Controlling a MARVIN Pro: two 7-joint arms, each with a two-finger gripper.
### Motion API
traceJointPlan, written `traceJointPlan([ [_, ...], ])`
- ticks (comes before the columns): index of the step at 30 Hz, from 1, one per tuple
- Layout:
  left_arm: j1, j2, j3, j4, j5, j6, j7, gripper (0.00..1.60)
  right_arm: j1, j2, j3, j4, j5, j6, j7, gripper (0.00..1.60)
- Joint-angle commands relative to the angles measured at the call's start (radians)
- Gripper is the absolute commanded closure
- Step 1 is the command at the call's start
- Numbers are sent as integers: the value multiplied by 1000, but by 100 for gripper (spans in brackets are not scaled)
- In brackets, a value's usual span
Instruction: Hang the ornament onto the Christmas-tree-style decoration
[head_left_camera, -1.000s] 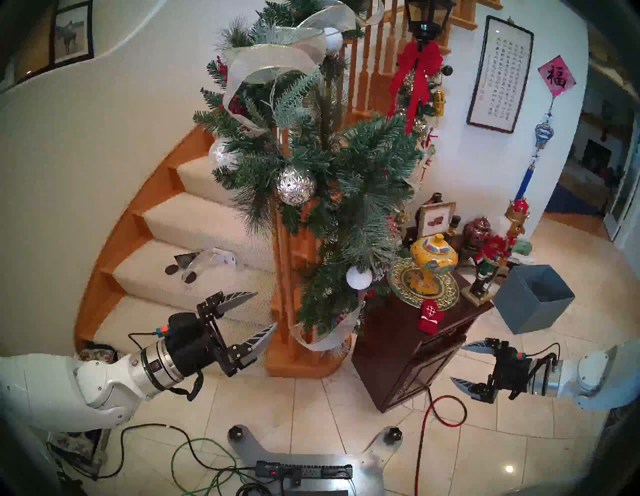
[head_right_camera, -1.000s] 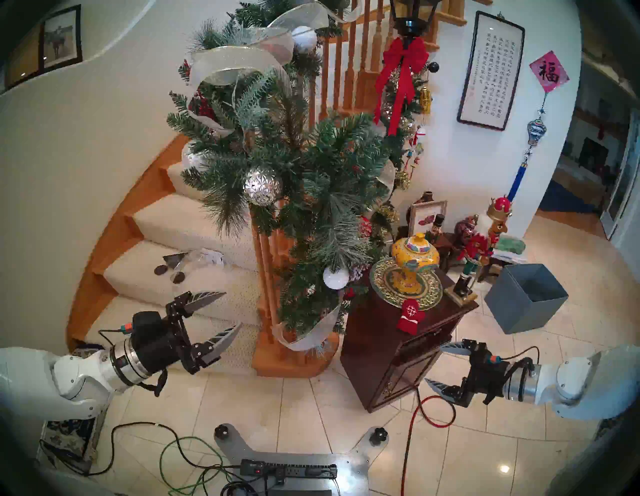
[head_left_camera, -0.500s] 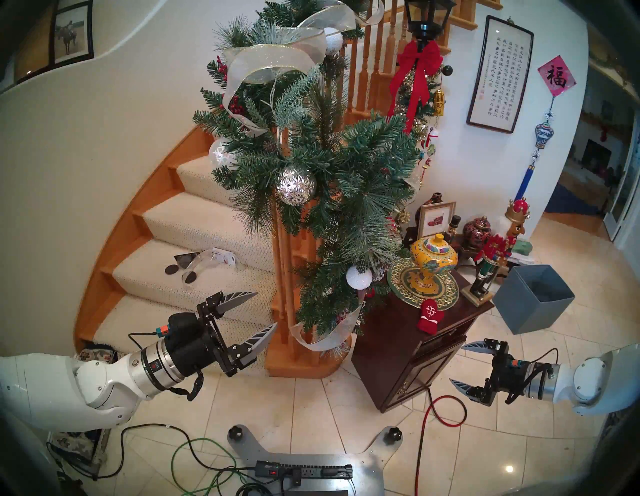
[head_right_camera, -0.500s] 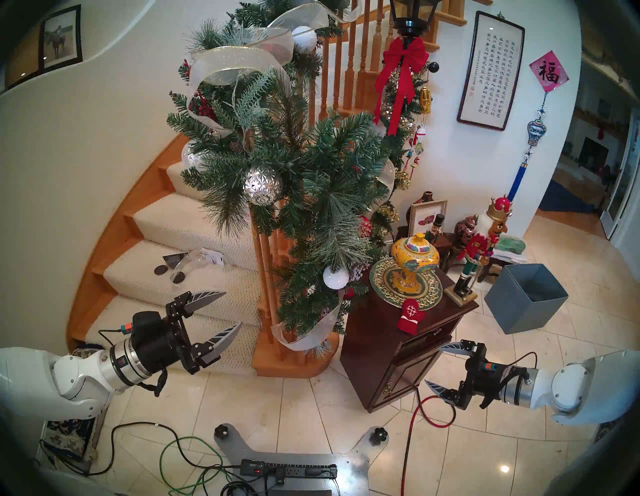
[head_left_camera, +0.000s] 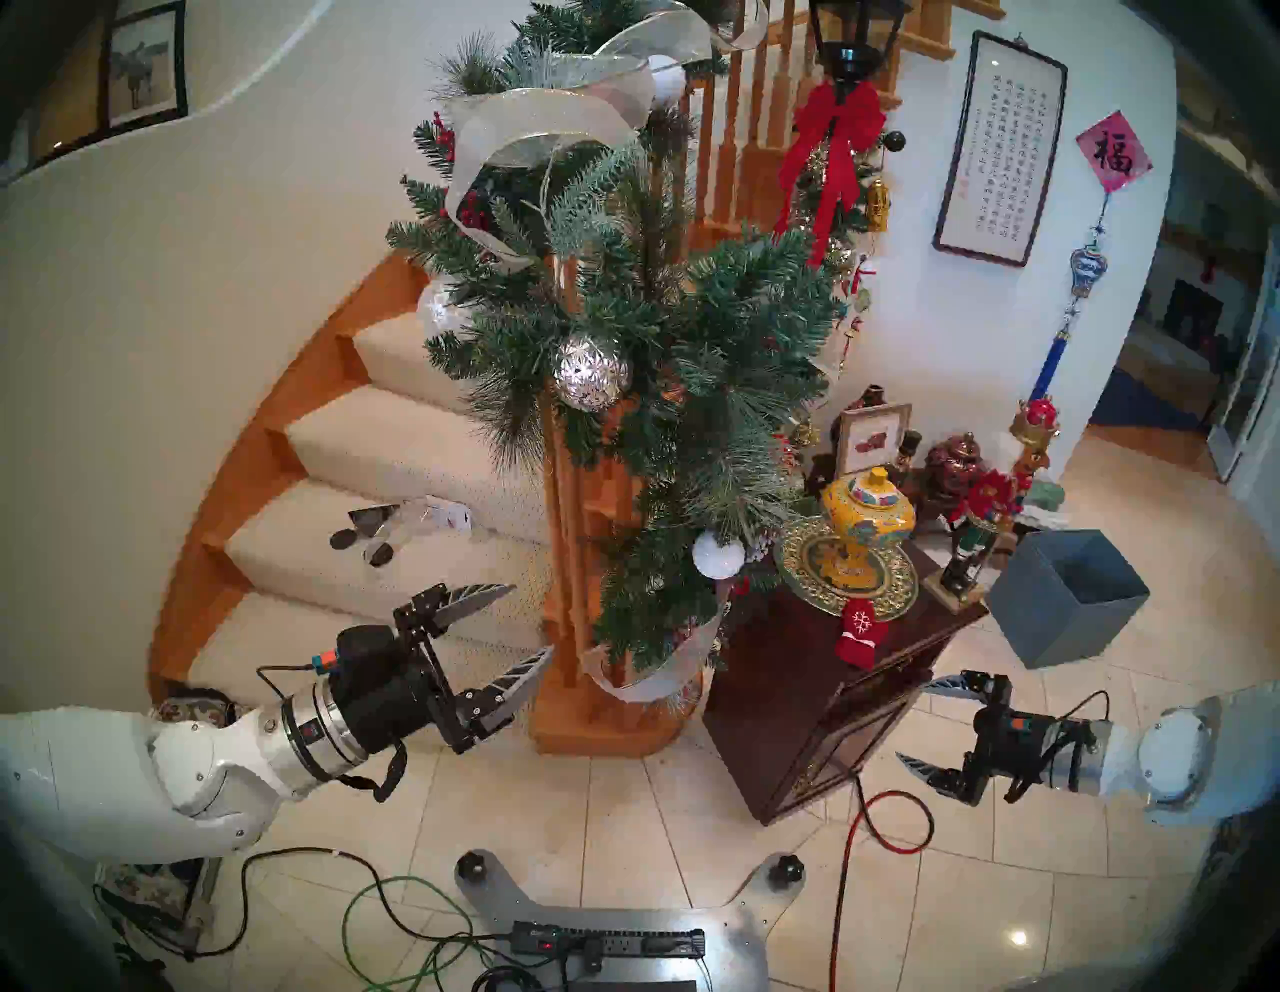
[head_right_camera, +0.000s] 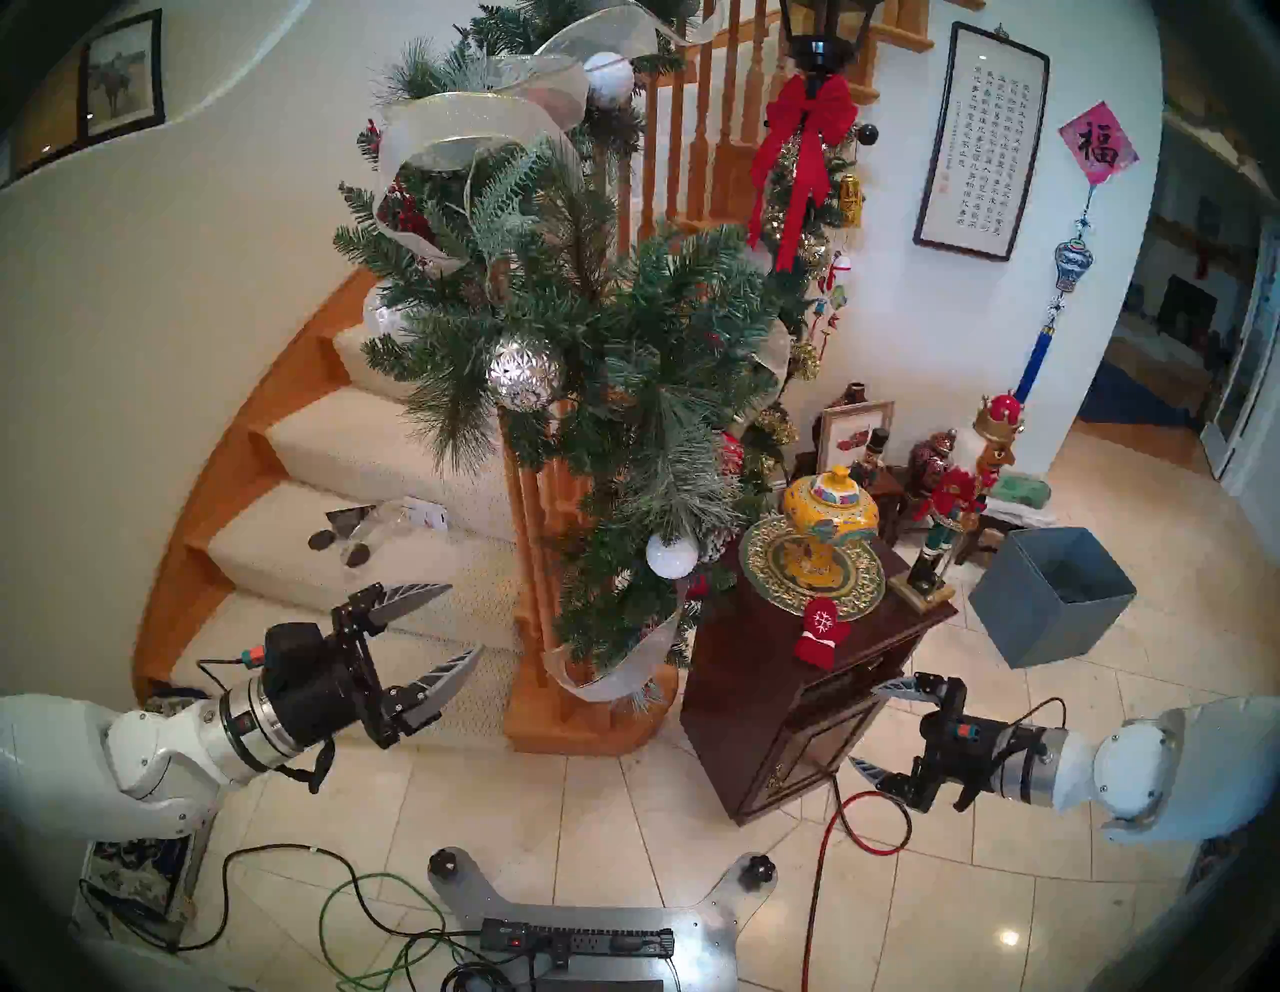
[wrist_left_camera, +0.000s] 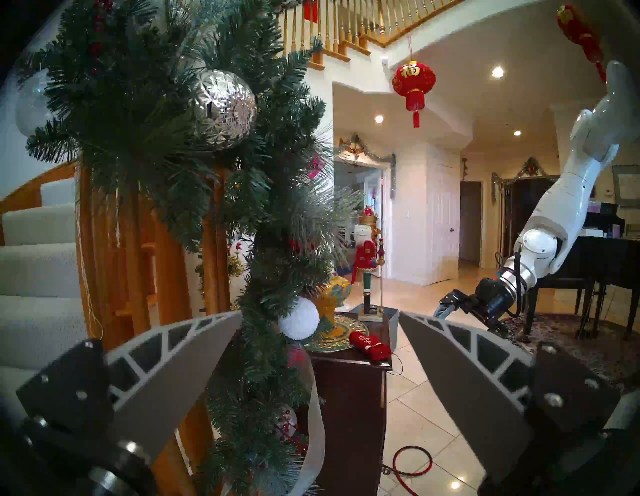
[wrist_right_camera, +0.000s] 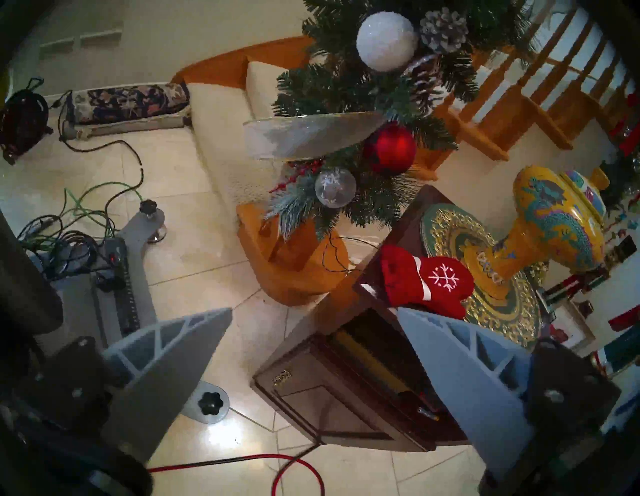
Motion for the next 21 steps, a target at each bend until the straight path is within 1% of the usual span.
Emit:
traceJointPlan([
  [1,-2,0,-2,-1,0,-2,-1,0,-71,-2,67,-15,-23,25,-8,0],
  [11,-2,0,-2,-1,0,-2,-1,0,-151,-2,170,-41,-27,79,-6,0],
  [16,-2,0,-2,-1,0,-2,-1,0,-193,-2,217,-58,-46,105,-31,0],
  [18,-2,0,-2,-1,0,-2,-1,0,-201,-2,225,-62,-50,110,-38,0],
  [20,-2,0,-2,-1,0,-2,-1,0,-220,-2,243,-69,-91,122,-84,0],
  [21,-2,0,-2,-1,0,-2,-1,0,-220,-2,243,-69,-91,122,-84,0],
])
